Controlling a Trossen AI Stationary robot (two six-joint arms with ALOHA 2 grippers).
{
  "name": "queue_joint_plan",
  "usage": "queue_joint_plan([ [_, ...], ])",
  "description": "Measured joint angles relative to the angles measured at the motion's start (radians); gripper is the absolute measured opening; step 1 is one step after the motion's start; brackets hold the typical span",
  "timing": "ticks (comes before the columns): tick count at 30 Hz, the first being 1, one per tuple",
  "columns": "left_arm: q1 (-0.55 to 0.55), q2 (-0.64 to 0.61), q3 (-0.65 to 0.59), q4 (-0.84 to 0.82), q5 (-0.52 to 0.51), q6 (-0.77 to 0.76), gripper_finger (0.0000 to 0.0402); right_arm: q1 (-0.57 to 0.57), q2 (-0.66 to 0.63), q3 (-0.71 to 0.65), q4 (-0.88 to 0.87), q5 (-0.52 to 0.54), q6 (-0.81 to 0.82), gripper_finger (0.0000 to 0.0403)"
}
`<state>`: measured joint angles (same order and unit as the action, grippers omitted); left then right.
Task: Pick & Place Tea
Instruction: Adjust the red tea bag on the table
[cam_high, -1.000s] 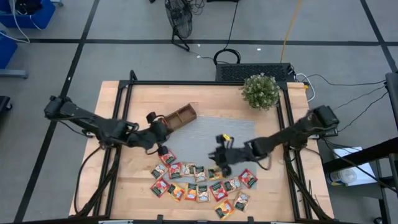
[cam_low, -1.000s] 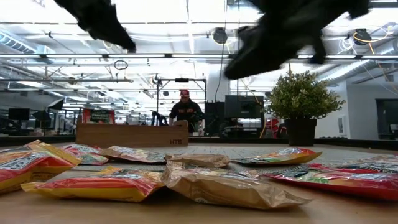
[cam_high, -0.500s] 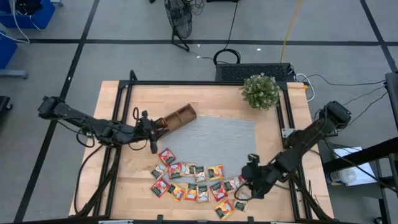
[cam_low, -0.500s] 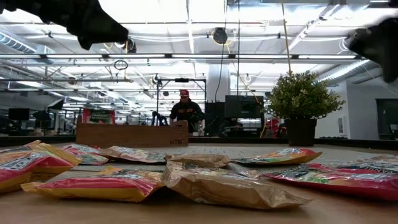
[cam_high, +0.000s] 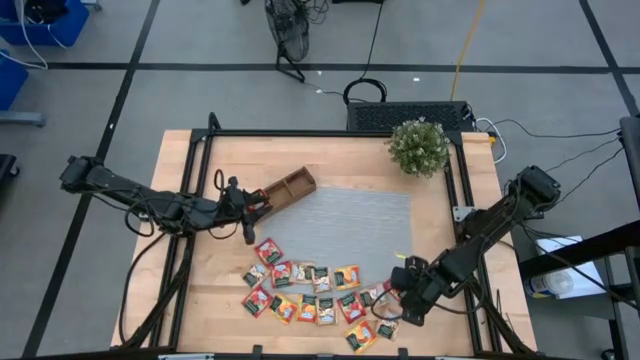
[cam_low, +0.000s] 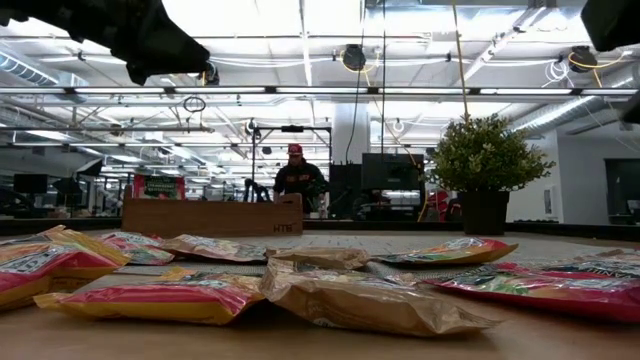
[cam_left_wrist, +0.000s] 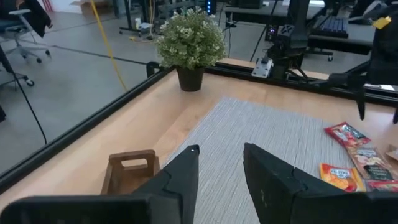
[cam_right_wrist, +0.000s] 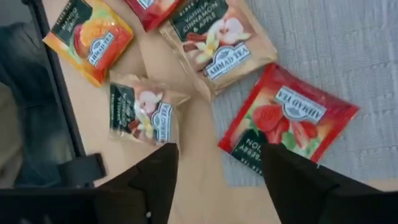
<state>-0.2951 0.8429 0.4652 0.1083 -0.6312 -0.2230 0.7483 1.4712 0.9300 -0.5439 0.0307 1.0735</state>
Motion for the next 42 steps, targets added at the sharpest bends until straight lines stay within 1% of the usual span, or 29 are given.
queue_joint_plan([
  [4,0.0,0.0,0.0,0.0,0.0,0.0,0.0132,0.0,0.0,-0.065,0.111,-0.02,0.033,0.0188],
  [5,0.0,0.0,0.0,0.0,0.0,0.0,0.0132,0.0,0.0,-0.092,0.147,-0.044,0.045,0.0184],
  [8,0.0,0.0,0.0,0.0,0.0,0.0,0.0132,-0.014,0.0,-0.181,0.278,-0.167,0.094,0.0175],
  [10,0.0,0.0,0.0,0.0,0.0,0.0,0.0132,-0.023,0.0,-0.233,0.345,-0.216,0.13,0.0168],
  [13,0.0,0.0,0.0,0.0,0.0,-0.001,0.0132,-0.033,-0.004,-0.28,0.39,-0.214,0.179,0.0154],
  [17,0.0,0.0,0.0,0.0,0.0,-0.003,0.0132,-0.054,-0.005,-0.299,0.396,-0.215,0.19,0.0134],
  [28,0.0,0.0,0.0,0.0,0.0,-0.003,0.0132,-0.135,-0.05,-0.303,0.381,-0.205,0.059,0.0093],
  [33,0.0,0.0,0.0,0.0,0.0,-0.002,0.0132,-0.182,-0.058,-0.303,0.381,-0.111,-0.058,0.0083],
  [39,0.0,0.0,0.0,0.0,0.0,0.0,0.0132,-0.24,-0.058,-0.303,0.382,0.08,-0.212,0.0077],
  [42,0.0,0.0,0.0,0.0,0.0,0.0,0.0132,-0.272,-0.058,-0.303,0.385,0.131,-0.278,0.0076],
])
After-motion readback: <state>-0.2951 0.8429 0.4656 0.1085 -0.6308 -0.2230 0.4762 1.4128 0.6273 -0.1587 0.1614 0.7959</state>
